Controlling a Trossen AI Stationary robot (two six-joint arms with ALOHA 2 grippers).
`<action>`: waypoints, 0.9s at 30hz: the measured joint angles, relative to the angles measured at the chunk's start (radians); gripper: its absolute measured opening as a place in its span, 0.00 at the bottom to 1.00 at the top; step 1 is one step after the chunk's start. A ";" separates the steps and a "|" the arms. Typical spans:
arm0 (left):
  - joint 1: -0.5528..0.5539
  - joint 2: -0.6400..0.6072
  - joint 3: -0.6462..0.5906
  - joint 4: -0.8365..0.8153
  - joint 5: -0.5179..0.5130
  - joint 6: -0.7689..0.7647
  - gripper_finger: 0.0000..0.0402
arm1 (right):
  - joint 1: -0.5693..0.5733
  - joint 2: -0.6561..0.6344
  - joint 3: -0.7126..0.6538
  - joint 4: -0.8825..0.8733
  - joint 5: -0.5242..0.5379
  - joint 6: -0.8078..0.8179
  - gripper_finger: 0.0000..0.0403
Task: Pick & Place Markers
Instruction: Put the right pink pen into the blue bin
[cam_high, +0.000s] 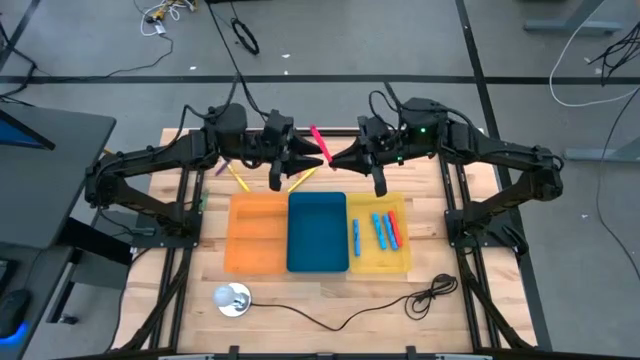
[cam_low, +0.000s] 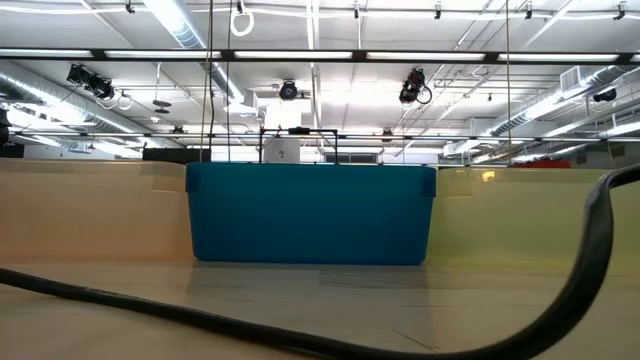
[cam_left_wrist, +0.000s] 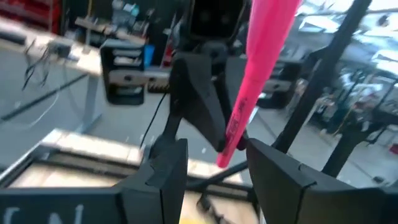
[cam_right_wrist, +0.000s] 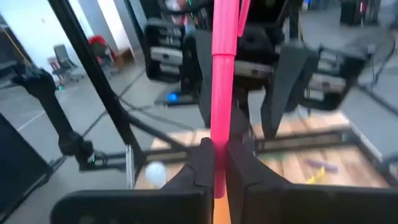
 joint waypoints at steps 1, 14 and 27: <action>0.000 0.000 0.000 0.027 0.014 0.000 0.43 | 0.003 0.000 0.000 0.023 0.000 -0.003 0.02; -0.002 0.000 0.000 0.169 -0.003 -0.001 0.43 | 0.006 0.033 0.001 0.149 0.002 0.017 0.02; -0.002 0.000 0.000 0.166 -0.005 -0.002 0.39 | 0.006 0.063 0.001 0.175 0.003 0.035 0.02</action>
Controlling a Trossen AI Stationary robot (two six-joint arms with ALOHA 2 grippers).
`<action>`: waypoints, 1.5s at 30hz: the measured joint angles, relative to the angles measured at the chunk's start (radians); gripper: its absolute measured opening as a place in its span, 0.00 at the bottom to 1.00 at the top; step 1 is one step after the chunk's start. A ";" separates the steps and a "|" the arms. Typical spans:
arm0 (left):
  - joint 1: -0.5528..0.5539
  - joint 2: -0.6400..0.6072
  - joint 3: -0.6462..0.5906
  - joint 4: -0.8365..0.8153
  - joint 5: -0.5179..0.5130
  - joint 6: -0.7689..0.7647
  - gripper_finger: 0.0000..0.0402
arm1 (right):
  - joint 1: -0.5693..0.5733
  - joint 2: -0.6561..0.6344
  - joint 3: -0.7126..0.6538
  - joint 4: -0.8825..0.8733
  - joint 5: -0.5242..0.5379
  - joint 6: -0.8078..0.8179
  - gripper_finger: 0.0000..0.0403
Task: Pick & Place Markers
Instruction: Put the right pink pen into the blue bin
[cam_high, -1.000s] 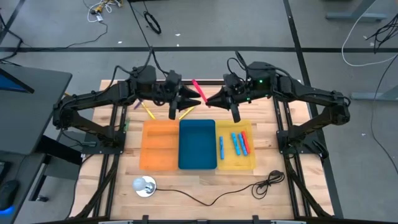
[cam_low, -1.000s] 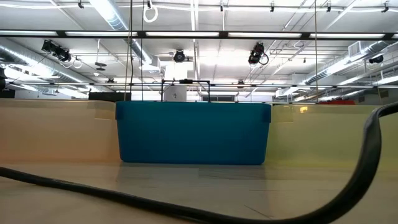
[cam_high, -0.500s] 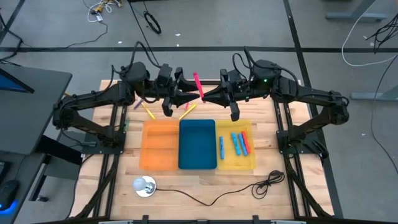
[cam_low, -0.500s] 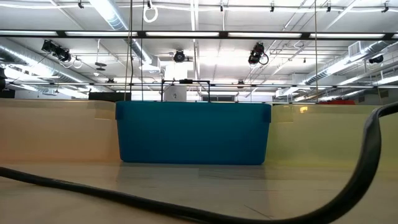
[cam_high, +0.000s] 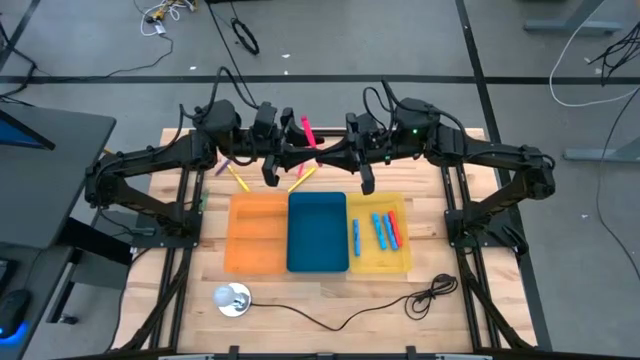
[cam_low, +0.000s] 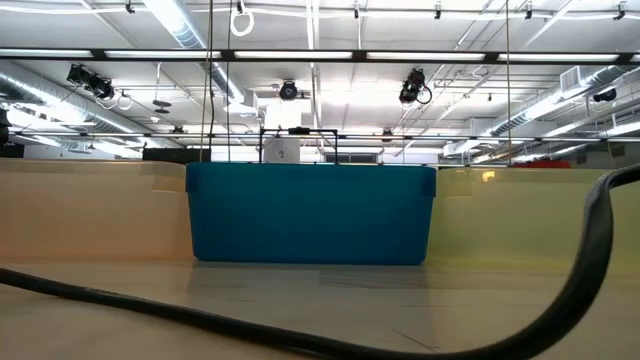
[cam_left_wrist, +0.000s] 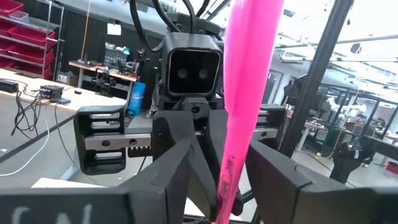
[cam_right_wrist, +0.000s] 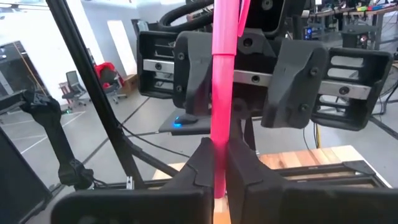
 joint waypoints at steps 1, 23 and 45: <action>0.000 0.000 0.000 0.000 0.000 -0.003 0.37 | 0.000 0.000 0.000 0.001 0.000 0.000 0.02; 0.000 0.001 -0.001 -0.003 -0.030 -0.136 0.09 | -0.014 -0.020 0.000 -0.070 0.085 -0.068 0.27; -0.010 0.000 -0.001 -0.136 -0.072 -0.038 0.09 | -0.087 -0.232 -0.001 -0.186 0.087 -0.139 0.54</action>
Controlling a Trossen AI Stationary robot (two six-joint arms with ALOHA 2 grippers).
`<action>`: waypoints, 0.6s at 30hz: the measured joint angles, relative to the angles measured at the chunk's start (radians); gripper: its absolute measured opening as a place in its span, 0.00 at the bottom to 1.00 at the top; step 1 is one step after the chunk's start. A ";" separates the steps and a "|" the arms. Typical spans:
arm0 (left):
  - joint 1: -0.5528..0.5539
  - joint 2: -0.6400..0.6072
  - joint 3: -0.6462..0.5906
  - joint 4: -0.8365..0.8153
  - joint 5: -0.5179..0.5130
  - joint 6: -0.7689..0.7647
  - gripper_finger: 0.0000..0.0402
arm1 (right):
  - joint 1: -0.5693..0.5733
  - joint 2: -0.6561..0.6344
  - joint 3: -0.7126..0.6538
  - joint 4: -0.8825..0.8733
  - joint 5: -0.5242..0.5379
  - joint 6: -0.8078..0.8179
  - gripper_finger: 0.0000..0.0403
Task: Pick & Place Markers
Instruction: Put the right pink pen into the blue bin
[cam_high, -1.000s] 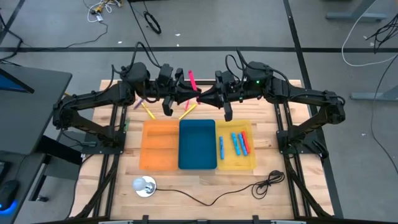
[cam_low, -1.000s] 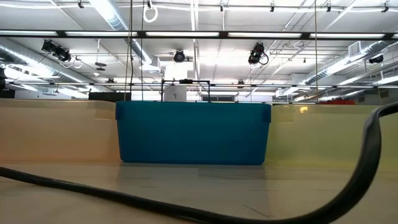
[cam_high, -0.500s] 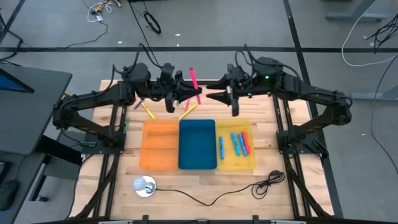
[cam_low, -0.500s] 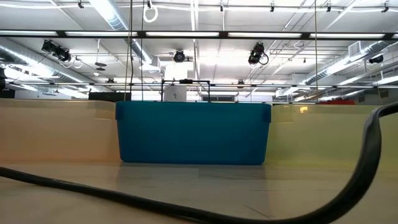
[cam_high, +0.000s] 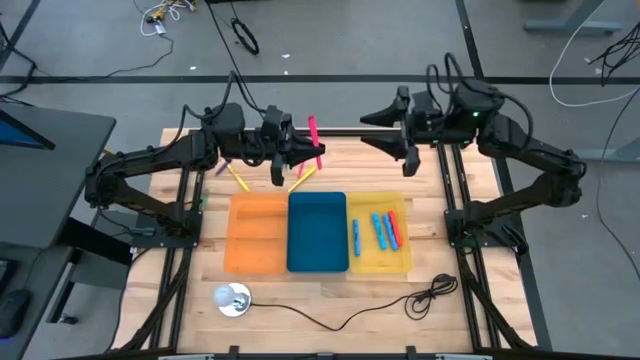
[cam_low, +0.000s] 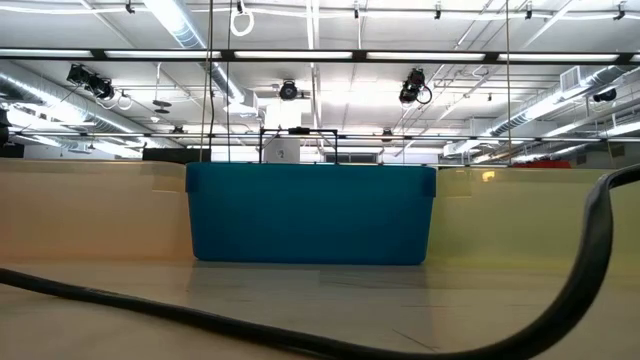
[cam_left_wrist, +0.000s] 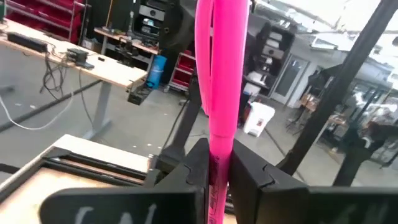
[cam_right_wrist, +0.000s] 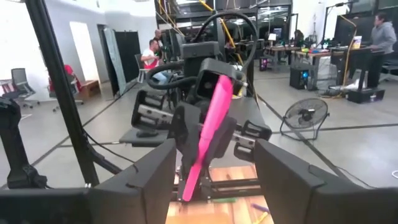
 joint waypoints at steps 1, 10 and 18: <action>0.000 0.000 0.000 -0.004 0.000 0.031 0.09 | -0.002 -0.006 0.000 -0.008 0.000 0.000 0.54; 0.001 0.000 0.000 -0.183 0.000 0.572 0.09 | -0.011 -0.052 0.000 -0.048 0.000 0.006 0.53; -0.002 0.000 0.000 -0.354 -0.045 1.161 0.09 | -0.011 -0.093 0.000 -0.021 0.000 0.030 0.53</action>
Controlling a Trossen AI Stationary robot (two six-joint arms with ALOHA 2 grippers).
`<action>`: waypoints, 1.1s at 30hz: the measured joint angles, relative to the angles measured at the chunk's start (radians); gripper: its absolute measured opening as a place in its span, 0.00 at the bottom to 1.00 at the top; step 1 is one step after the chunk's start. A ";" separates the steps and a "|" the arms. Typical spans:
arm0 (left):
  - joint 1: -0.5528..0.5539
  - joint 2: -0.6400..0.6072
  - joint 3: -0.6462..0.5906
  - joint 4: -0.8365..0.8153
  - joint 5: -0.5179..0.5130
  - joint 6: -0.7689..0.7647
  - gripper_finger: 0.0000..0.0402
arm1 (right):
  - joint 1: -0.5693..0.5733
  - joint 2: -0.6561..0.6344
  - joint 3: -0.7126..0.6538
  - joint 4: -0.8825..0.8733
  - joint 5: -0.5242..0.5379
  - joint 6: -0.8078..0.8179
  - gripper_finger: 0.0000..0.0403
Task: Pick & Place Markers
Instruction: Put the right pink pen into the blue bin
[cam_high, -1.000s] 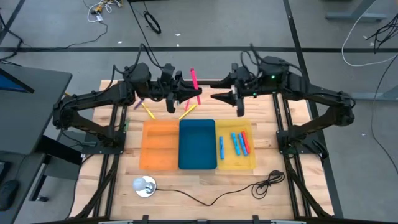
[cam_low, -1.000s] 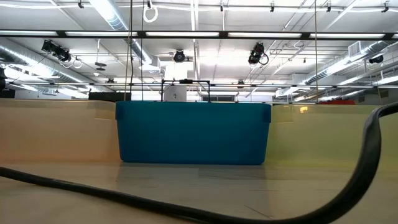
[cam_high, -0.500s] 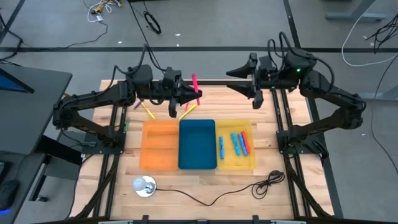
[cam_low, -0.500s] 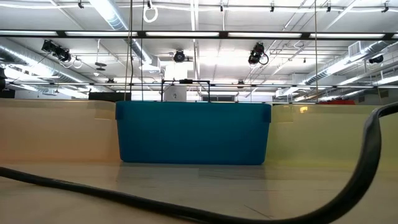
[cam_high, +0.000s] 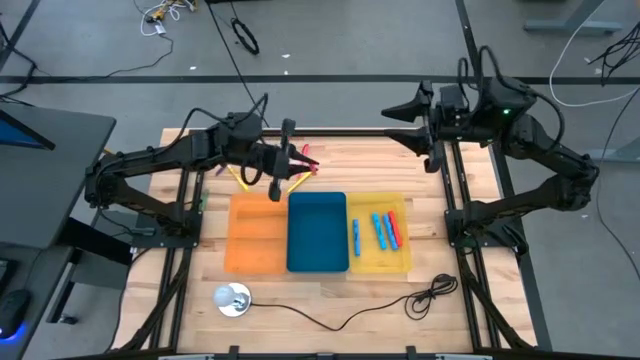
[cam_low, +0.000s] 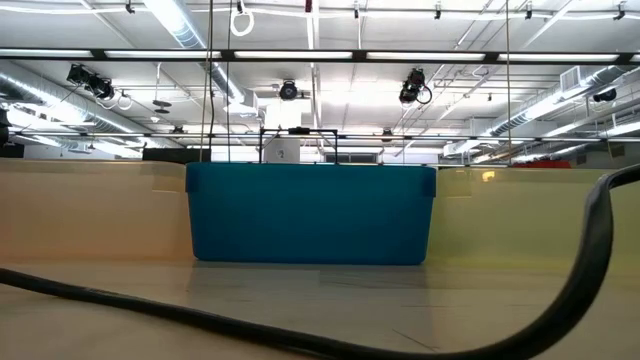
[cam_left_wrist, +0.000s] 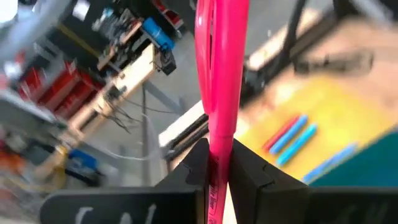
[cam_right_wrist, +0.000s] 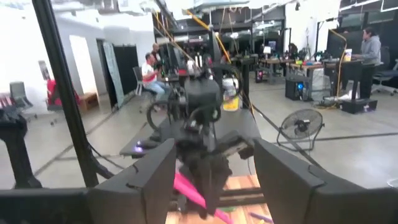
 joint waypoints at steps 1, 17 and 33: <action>0.000 0.000 0.000 -0.009 -0.001 0.075 0.09 | 0.000 -0.004 0.000 0.007 0.000 0.010 0.53; -0.009 0.056 0.002 -0.285 -0.116 0.668 0.09 | 0.000 -0.044 0.000 -0.076 -0.029 0.103 0.53; -0.089 0.336 0.001 -0.360 -0.229 0.842 0.09 | 0.001 -0.066 0.000 -0.147 -0.027 0.005 0.53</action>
